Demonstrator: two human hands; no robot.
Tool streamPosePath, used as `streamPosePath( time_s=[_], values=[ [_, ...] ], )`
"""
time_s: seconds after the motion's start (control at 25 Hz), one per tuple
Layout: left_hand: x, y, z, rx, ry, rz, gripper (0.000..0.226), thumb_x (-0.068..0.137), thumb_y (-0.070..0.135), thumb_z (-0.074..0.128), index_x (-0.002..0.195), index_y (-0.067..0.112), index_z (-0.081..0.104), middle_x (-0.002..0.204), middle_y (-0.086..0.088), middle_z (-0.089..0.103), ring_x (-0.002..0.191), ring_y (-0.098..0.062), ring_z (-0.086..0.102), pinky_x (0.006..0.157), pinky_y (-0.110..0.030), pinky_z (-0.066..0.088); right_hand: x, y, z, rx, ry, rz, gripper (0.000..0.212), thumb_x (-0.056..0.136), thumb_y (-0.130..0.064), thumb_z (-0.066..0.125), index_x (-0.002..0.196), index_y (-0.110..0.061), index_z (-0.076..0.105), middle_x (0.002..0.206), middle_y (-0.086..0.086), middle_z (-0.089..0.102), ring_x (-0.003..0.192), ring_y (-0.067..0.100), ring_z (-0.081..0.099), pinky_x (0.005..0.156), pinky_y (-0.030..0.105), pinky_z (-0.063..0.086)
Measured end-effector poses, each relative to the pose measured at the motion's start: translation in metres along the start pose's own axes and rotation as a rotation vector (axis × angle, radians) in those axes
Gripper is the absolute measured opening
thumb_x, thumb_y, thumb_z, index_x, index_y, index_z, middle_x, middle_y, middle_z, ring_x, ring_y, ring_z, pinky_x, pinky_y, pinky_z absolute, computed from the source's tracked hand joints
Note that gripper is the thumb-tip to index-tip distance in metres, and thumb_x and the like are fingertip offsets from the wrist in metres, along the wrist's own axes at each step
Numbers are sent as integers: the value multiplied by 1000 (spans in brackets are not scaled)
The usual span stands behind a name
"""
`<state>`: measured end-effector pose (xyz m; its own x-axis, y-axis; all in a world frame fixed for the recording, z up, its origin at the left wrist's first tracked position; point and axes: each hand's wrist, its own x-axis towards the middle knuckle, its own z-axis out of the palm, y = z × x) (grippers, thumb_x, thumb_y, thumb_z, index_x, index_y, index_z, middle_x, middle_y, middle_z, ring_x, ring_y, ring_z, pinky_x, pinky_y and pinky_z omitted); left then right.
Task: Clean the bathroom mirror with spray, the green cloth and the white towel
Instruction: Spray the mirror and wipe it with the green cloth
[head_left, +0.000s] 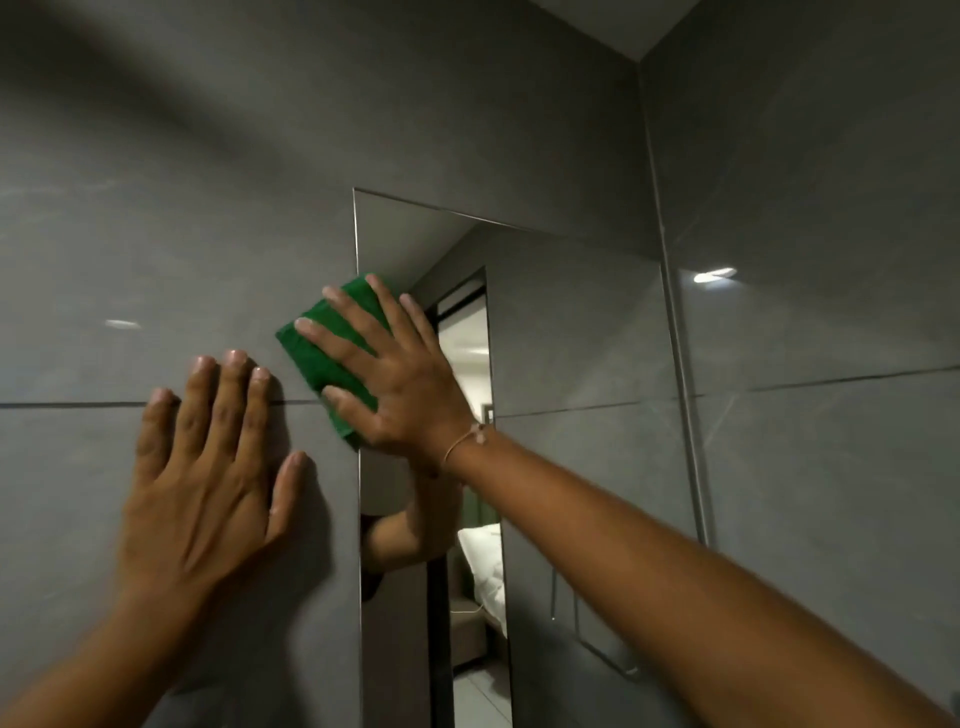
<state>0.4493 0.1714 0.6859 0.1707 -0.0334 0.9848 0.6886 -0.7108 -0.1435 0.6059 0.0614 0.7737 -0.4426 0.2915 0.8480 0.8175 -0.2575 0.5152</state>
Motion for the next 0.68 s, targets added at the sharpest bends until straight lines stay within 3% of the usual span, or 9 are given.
streamPosePath(
  time_s=[0.04,0.2,0.32,0.4,0.48,0.56,0.6,0.64,0.68],
  values=[
    [0,0,0,-4,10,-3,79,92,48,29,155,2,20,166,-20,15,157,-32,5,126,-55,10,5,25,-5,-9,27,35,61,91,-44,48,148,-26,38,161,6,30,151,34,14,120,56,13],
    [-1,-2,-1,9,-37,1,79,93,50,28,157,6,12,168,-17,7,157,-30,-2,127,-52,3,3,84,-18,25,183,644,64,91,-50,30,152,-31,25,164,3,21,151,35,14,117,59,19],
    [0,-2,-1,-8,-61,-2,79,94,52,25,158,8,8,169,-16,3,157,-29,-5,127,-50,-1,-97,17,-11,69,39,507,62,97,-42,40,154,-34,17,166,-1,10,153,31,3,120,59,13],
    [0,-2,0,-18,-59,-10,79,94,52,24,158,9,7,169,-15,3,157,-29,-5,127,-51,0,-198,-66,0,91,-117,381,50,98,-41,38,148,-38,33,165,0,17,149,36,22,115,60,26],
    [-2,-4,5,-38,-59,-24,80,93,53,24,158,10,7,169,-15,2,157,-29,-5,127,-54,3,-242,-101,10,279,-176,597,56,91,-51,10,107,-48,64,152,2,45,116,29,63,93,48,49],
    [-2,-6,9,-57,-87,-18,81,92,55,22,158,12,2,169,-13,-4,157,-28,-8,126,-57,6,-273,-95,14,284,-114,657,76,81,-62,-3,80,-39,70,130,7,66,90,22,69,79,38,53],
    [-1,-7,10,-55,-101,-11,82,92,56,21,158,13,-1,169,-12,-7,157,-28,-9,126,-58,6,-282,-72,4,229,-229,834,69,89,-59,8,96,-34,72,135,13,61,105,24,66,87,41,53],
    [0,-7,9,-47,-109,-9,83,92,57,20,158,13,-2,169,-11,-9,157,-27,-10,126,-58,6,-301,-46,1,67,-223,797,52,95,-49,22,126,-33,61,151,10,45,131,25,51,103,46,44],
    [0,-8,7,-35,-109,-9,82,93,57,21,158,12,-2,169,-12,-8,157,-27,-10,126,-57,5,-323,-17,-4,-49,-65,813,51,94,-45,32,145,-40,38,161,6,27,146,26,30,114,49,32]
  ],
)
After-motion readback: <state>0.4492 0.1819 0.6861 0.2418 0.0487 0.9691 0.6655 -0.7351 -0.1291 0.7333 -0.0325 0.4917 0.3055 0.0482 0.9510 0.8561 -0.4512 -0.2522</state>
